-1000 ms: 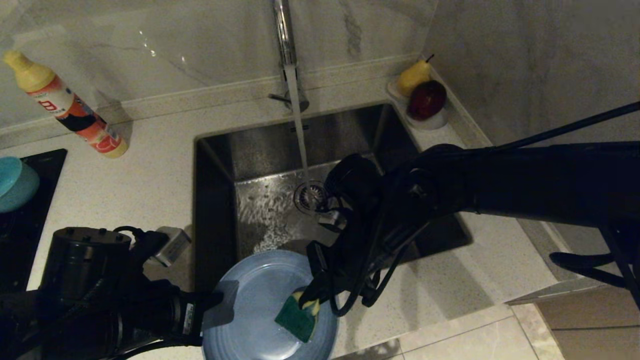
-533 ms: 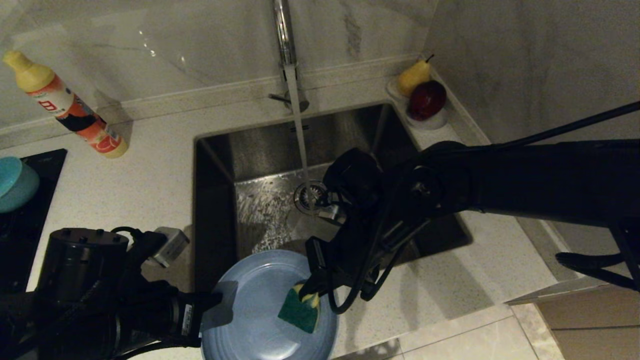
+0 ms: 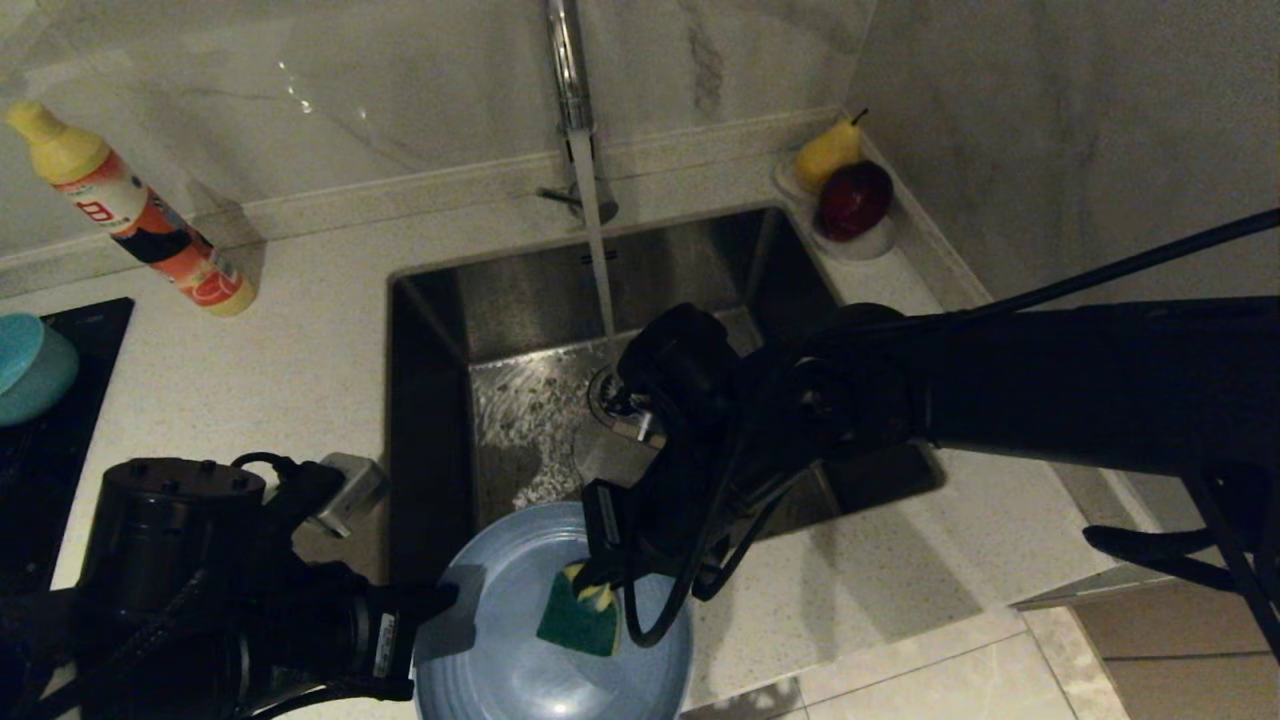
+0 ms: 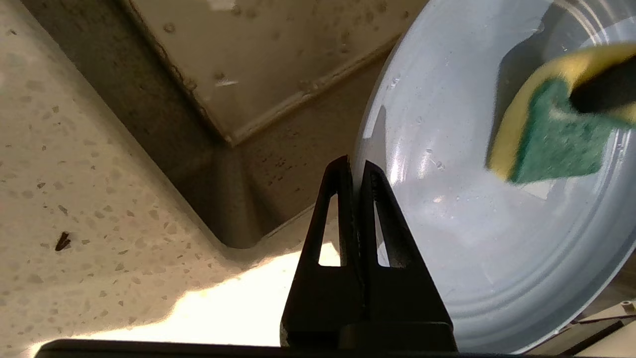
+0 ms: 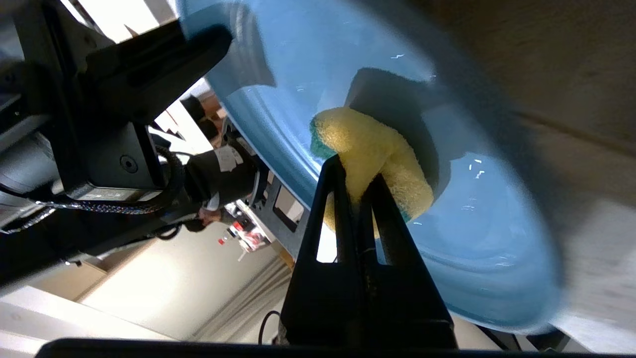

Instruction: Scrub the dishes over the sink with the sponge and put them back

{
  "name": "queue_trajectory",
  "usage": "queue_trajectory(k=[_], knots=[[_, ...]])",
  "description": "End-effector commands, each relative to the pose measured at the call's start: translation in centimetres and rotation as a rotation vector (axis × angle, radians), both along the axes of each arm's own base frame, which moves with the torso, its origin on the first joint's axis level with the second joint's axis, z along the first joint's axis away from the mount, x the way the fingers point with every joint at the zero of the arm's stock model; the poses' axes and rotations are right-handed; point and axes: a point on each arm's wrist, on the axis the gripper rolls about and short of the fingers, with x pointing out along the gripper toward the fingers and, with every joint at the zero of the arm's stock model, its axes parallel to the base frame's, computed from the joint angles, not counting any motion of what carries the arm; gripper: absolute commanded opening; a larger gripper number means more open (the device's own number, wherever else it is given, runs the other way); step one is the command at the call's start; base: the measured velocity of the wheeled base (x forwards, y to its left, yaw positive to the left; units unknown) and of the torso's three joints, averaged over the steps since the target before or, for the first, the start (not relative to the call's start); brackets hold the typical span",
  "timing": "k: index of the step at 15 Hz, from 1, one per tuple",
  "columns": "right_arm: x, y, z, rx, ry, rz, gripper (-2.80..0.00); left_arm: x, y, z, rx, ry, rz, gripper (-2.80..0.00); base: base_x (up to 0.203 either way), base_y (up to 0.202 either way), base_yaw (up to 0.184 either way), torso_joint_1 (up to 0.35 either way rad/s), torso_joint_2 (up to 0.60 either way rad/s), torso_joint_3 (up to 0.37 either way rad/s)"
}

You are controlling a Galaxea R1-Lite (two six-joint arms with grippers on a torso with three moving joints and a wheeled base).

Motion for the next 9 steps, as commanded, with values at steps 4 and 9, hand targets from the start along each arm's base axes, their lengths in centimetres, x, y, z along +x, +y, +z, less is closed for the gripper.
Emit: queue_trajectory(k=[4,9], knots=[[-2.0,1.2,0.5,0.008,0.0,0.05,-2.8,-0.1,-0.3,-0.2,-0.005,0.01,-0.011,-2.8,0.0,0.0,0.0,0.0,0.0,0.0],[-3.1,2.7,-0.8,-0.014,0.017,0.094,-2.8,-0.2,-0.2,-0.3,-0.005,0.014,-0.009,-2.8,0.0,0.0,0.0,0.0,0.0,0.0]])
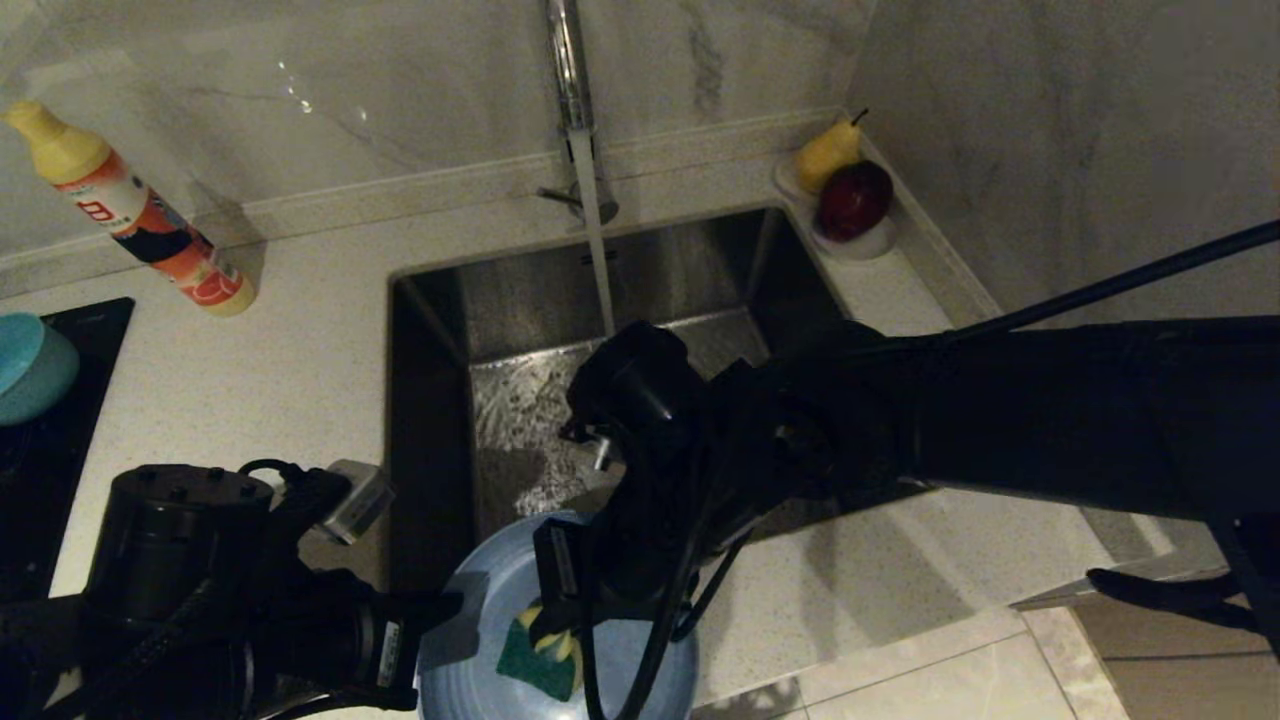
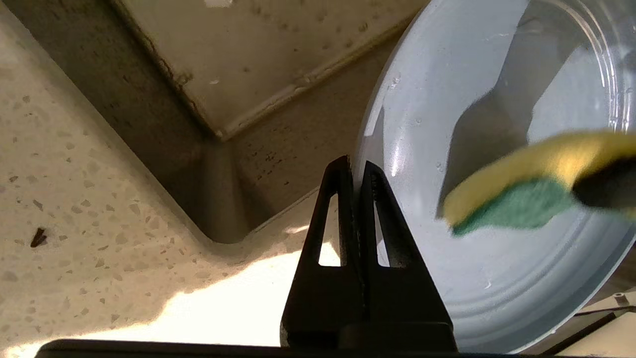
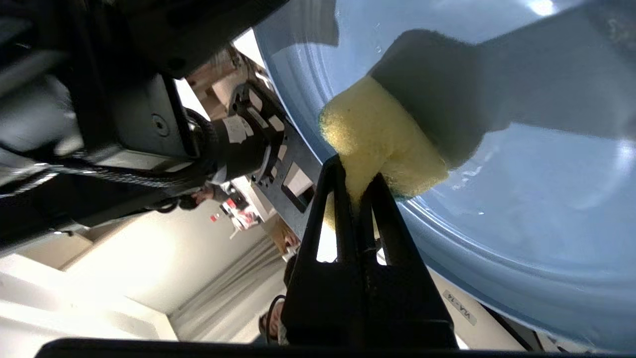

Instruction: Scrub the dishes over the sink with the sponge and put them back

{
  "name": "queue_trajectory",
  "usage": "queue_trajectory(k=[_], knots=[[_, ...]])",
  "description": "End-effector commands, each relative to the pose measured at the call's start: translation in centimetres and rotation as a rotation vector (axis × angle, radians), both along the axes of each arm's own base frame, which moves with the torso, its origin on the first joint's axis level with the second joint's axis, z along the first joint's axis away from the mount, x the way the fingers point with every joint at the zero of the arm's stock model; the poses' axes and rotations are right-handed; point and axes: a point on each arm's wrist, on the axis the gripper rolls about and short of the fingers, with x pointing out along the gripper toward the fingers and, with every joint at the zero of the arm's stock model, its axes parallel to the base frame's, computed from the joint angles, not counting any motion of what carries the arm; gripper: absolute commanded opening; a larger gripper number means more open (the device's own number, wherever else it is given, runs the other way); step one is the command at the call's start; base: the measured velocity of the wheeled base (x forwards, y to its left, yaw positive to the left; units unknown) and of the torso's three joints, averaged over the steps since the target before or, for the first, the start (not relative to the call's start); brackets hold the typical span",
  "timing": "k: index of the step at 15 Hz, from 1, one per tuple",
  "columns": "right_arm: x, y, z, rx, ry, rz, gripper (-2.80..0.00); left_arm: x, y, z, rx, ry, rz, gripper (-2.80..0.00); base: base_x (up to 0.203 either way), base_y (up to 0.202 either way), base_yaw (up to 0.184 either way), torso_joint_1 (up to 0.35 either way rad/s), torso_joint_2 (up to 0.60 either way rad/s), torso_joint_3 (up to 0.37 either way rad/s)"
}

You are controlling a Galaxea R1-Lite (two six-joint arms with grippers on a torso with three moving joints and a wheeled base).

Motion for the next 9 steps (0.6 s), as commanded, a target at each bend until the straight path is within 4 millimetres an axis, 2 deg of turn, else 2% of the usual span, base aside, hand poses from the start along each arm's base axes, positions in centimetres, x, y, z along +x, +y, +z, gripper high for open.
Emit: queue_trajectory(k=[1,4,9], knots=[[0.1,0.8,-1.6,-0.031,0.025,0.008,-2.8,-0.1,0.0,0.0,-0.002,-0.003,-0.001,-2.8,0.0,0.0,0.0,0.0,0.0,0.0],[0.3,1.1,-2.1,-0.035,0.005,-0.006,-2.8,-0.2,0.1,-0.3,0.004,0.006,-0.002,-2.8,0.0,0.0,0.0,0.0,0.0,0.0],[1.6,-0.8,0.3,0.02,-0.037,-0.059,-2.8,-0.6,0.3,-0.2,-0.001,0.002,0.002,-2.8,0.0,0.0,0.0,0.0,0.0,0.0]])
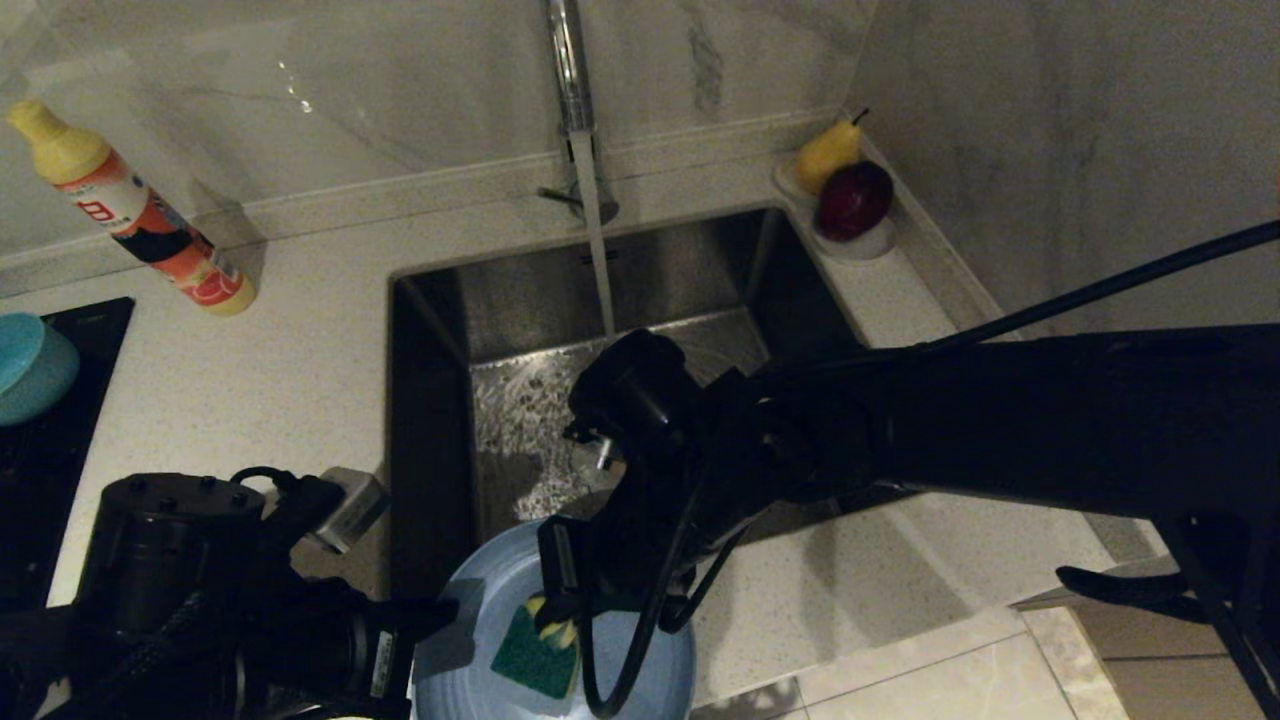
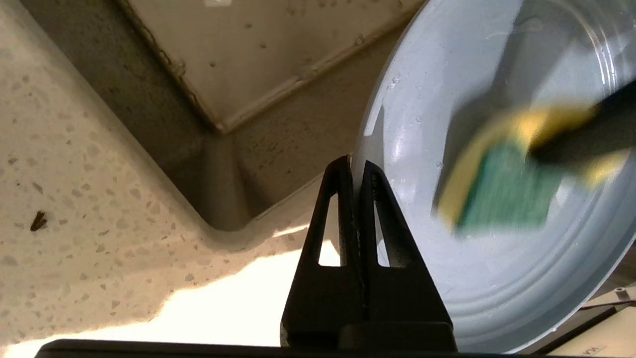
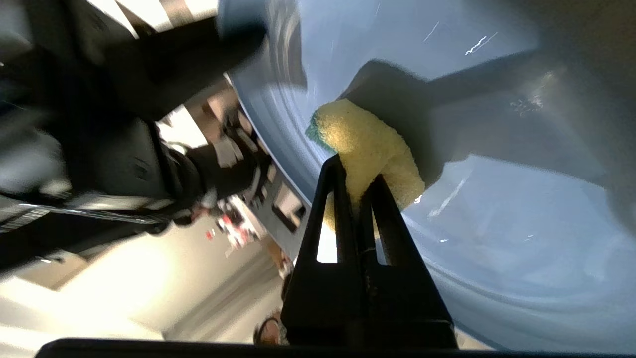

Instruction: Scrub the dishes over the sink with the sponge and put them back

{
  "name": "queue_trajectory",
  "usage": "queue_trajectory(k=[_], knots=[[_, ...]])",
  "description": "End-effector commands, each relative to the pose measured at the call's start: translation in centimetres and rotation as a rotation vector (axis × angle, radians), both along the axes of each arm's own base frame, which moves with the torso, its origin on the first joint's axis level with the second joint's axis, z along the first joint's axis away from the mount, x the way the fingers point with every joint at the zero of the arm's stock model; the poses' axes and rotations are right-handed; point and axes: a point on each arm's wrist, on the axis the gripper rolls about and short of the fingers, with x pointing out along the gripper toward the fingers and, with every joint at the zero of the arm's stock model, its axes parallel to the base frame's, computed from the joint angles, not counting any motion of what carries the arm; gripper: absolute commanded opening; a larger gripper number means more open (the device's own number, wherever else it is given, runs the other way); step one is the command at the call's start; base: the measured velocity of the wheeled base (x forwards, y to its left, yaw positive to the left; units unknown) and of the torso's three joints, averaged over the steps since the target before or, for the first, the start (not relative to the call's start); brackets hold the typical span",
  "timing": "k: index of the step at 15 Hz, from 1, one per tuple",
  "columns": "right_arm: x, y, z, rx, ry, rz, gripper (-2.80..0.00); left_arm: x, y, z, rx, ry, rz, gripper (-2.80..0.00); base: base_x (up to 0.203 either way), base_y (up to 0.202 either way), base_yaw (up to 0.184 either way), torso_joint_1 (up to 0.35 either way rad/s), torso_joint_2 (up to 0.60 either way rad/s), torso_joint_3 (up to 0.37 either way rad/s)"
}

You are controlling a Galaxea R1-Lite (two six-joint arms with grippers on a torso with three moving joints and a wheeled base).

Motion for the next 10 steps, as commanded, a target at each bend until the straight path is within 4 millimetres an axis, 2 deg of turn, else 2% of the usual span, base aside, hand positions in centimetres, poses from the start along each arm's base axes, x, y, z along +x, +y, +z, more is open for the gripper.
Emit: queue_trajectory(k=[1,5,8,10], knots=[[0.9,-1.2,1.1,0.023,-0.014,-0.036,-2.8,-0.2,0.1,-0.1,-0.001,0.0,0.0,-2.8,0.0,0.0,0.0,0.0,0.0,0.0],[2.5,-3.4,1.8,0.015,-0.008,-0.099,-2.8,-0.3,0.1,0.1,-0.004,-0.007,0.002,-2.8,0.0,0.0,0.0,0.0,0.0,0.0],[2.5,-4.8,2.2,-0.012,0.012,-0.119,-2.8,-0.3,0.2,0.4,-0.013,-0.021,0.002,-2.8,0.0,0.0,0.0,0.0,0.0,0.0],[2.2,-5.0,1.4,-0.049,0.043,-0.118,-2.8,-0.3,0.2,0.7,-0.018,-0.032,0.007,-2.8,0.0,0.0,0.0,0.0,0.0,0.0]])
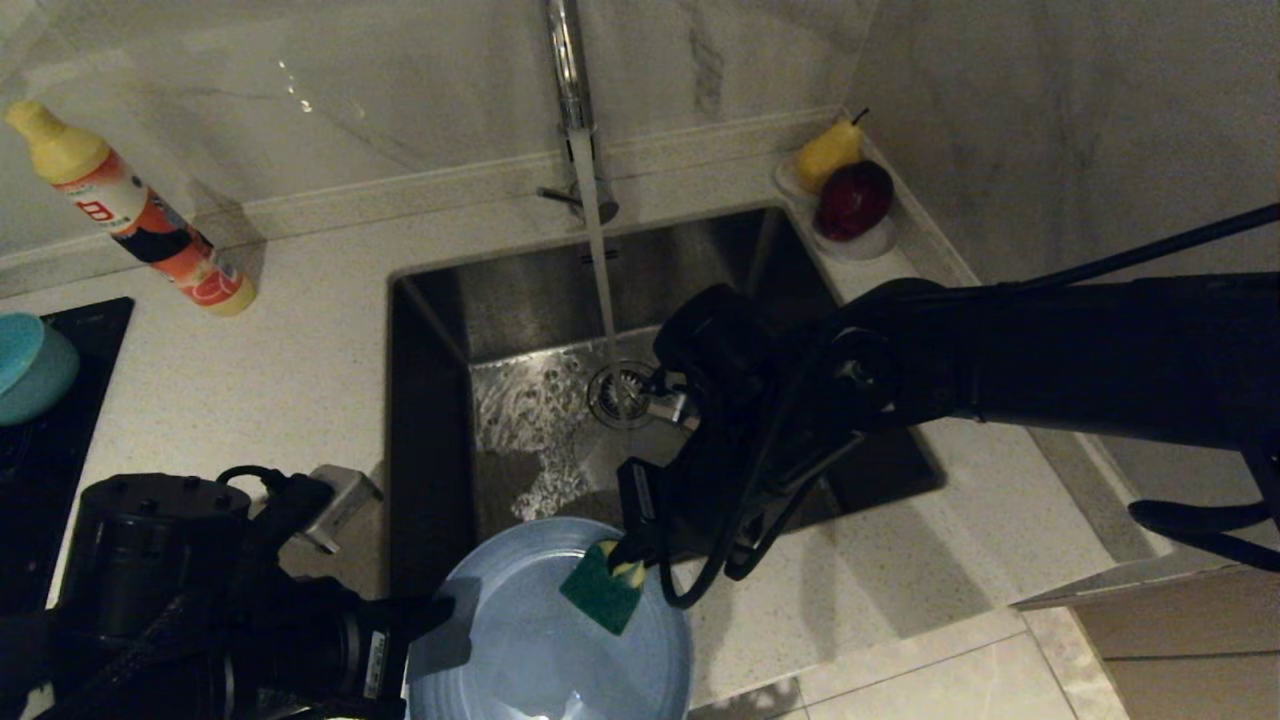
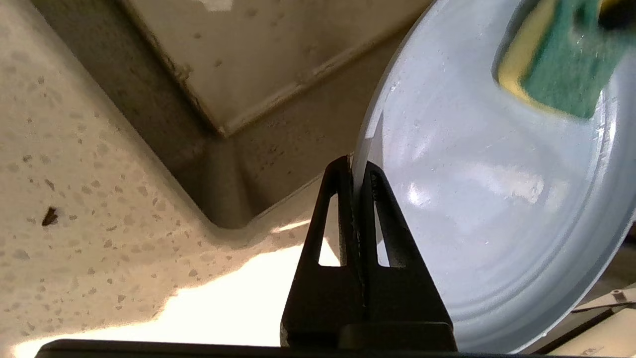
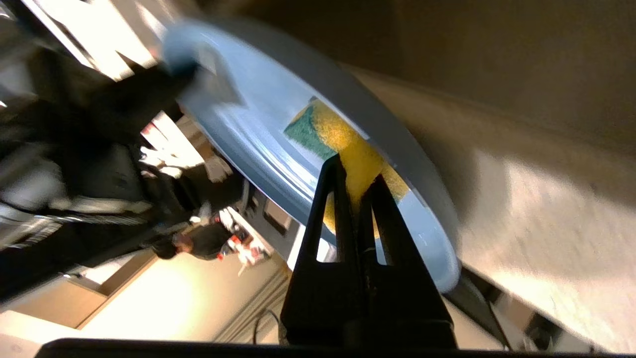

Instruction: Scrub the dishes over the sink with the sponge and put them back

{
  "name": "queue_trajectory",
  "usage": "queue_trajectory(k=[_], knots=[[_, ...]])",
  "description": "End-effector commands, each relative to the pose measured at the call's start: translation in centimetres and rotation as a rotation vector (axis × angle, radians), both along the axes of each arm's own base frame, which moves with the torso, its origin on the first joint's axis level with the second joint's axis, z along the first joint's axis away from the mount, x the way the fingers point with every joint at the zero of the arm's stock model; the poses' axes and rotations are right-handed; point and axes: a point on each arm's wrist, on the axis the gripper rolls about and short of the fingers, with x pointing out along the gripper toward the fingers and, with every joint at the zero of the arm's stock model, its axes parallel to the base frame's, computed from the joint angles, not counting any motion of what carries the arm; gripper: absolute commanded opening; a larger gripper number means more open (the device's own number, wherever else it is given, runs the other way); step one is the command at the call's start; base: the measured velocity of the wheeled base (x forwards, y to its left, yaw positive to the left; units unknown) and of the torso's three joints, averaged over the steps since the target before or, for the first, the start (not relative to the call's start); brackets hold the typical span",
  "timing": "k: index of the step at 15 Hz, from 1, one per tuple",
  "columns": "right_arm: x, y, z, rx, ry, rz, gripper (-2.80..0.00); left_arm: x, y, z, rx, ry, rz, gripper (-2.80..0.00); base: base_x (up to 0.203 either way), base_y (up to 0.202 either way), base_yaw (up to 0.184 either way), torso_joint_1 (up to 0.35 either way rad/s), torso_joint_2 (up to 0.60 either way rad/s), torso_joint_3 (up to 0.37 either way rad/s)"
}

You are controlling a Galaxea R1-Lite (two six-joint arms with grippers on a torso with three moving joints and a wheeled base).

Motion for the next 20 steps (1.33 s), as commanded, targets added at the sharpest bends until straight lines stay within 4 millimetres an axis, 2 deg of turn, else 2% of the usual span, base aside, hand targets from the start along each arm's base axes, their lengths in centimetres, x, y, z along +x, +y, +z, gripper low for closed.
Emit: queue_trajectory(k=[1,6,11,16,18,20], knots=[[-0.4,-0.5,-0.5,-0.029,0.033,-0.002,-2.8,-0.1,0.0,0.4,-0.009,-0.017,0.002,-2.8,0.0,0.0,0.0,0.0,0.0,0.0],[-2.0,-1.2,-0.5,-0.052,0.056,0.016,-2.8,0.0,0.0,0.4,-0.025,-0.009,0.017,-2.8,0.0,0.0,0.0,0.0,0.0,0.0],[-4.3,1.2,-0.7,-0.05,0.053,0.101,-2.8,0.3,-0.1,0.0,-0.018,0.009,0.012,-2.8,0.0,0.0,0.0,0.0,0.0,0.0],[-4.7,4.0,-3.2,-0.082,0.08,0.148,-2.8,0.0,0.0,-0.4,-0.01,0.022,0.012,-2.8,0.0,0.0,0.0,0.0,0.0,0.0],[-4.5,4.7,-3.4,-0.073,0.07,0.152,-2.8,-0.1,0.1,-0.5,-0.007,0.027,0.011,-2.8,0.0,0.0,0.0,0.0,0.0,0.0],[-3.7,5.1,-2.6,-0.034,0.039,0.142,-2.8,-0.4,0.2,-1.1,0.002,0.033,0.007,-2.8,0.0,0.0,0.0,0.0,0.0,0.0]])
